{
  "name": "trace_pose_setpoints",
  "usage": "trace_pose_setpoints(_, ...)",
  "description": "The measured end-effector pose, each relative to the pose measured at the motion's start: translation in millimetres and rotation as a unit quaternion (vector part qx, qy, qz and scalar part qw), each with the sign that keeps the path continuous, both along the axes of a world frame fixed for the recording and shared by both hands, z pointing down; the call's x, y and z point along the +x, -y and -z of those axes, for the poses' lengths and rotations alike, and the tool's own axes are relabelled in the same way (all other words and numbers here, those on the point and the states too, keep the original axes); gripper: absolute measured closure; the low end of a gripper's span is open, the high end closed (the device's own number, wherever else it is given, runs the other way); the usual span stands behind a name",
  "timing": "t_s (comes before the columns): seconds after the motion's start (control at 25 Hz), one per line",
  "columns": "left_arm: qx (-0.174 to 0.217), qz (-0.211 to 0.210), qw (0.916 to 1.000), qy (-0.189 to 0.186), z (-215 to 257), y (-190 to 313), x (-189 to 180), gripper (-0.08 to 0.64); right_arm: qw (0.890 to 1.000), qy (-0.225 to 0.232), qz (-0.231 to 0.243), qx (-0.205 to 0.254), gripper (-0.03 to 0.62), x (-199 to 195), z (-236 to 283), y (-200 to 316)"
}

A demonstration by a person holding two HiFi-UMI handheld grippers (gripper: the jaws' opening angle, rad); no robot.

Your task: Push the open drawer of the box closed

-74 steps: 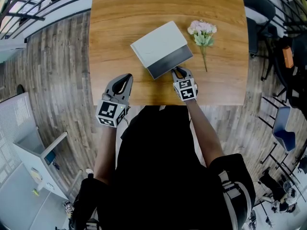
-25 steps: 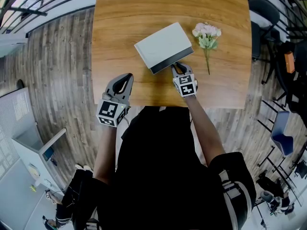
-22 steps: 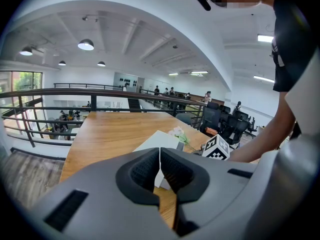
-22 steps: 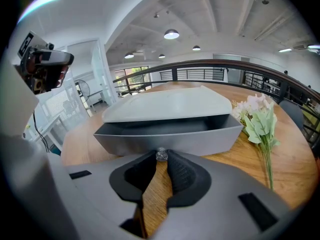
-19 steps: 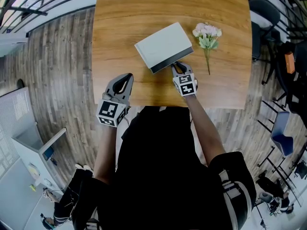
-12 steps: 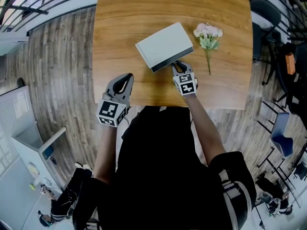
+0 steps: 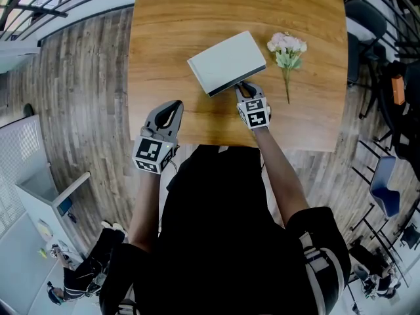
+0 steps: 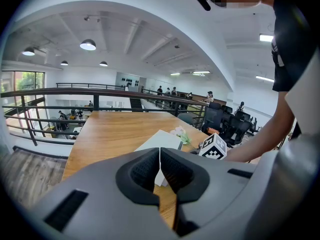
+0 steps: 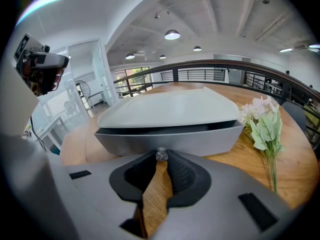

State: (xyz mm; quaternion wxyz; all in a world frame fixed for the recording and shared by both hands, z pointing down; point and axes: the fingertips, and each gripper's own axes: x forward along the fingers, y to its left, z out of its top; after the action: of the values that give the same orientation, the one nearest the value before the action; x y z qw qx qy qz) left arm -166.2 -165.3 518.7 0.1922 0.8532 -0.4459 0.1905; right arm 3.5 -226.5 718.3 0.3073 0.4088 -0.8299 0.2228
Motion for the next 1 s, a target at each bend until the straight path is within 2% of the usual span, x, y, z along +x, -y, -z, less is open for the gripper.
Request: trace_pose_setpoints(1.0,-0.004,0.007,1.0,0.003,-2,-3,-4,0.535,1.0,0.006,-0.002,0.0,0.509,-7,-1,13)
